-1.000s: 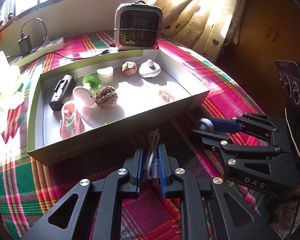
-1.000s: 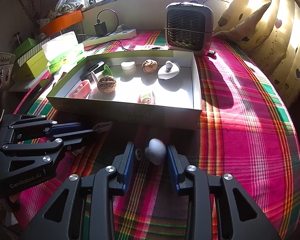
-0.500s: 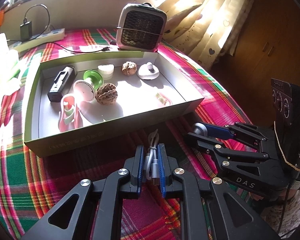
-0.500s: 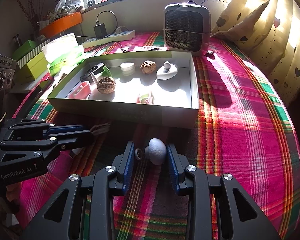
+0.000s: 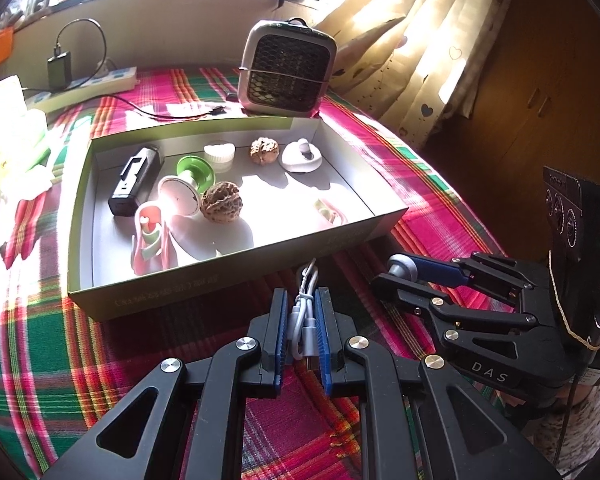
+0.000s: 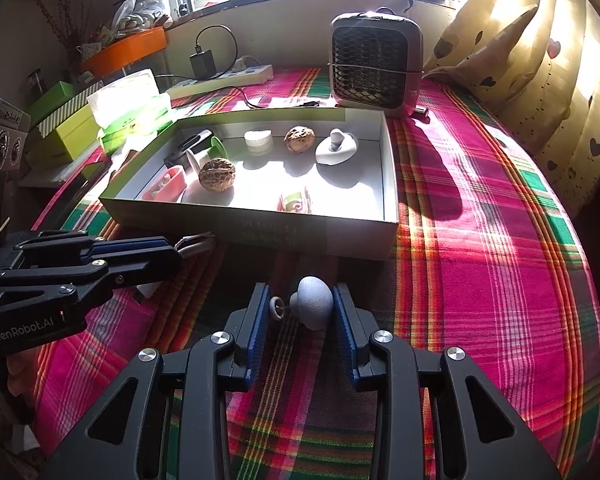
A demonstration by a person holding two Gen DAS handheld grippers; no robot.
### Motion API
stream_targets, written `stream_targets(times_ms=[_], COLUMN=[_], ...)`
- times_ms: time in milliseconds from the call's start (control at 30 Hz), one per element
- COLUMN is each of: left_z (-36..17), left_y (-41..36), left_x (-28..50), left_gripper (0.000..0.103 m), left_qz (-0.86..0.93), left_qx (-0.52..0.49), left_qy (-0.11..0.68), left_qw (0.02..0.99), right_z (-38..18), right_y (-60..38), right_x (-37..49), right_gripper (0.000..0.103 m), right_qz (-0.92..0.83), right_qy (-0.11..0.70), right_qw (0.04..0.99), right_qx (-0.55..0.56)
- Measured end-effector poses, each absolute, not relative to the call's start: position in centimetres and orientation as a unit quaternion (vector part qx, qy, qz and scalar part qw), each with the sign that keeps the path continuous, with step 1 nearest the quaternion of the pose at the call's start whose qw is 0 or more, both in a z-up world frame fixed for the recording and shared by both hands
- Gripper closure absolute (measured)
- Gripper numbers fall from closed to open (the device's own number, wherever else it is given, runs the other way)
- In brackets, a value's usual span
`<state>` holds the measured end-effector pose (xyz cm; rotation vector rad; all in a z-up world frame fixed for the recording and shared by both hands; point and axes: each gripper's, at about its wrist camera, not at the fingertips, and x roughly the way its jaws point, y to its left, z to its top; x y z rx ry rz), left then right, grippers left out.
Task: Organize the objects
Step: 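Carry the white cable with the left tool while the right tool carries the white knob into the box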
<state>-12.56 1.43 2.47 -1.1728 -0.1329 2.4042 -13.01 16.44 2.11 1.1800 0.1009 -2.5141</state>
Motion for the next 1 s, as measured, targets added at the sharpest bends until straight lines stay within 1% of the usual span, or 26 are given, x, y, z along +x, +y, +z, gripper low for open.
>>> stream_targets(times_ms=[533, 1000], left_z=[4.7, 5.5], left_y=[0.6, -0.8], left_x=[-12.7, -15.1], left_gripper=[0.091, 0.091], left_qz=[0.889, 0.899], left_qx=[-0.4, -0.39], left_qy=[-0.046, -0.053], left_qw=[0.216, 0.194], right_z=[4.1, 5.6], right_y=[16.1, 15.1], right_x=[-13.3, -16.3], right_gripper=[0.07, 0.07], right_qz=[-0.898, -0.9], right_qy=[0.043, 0.047], right_qw=[0.189, 0.2], right_qx=[0.396, 0.384])
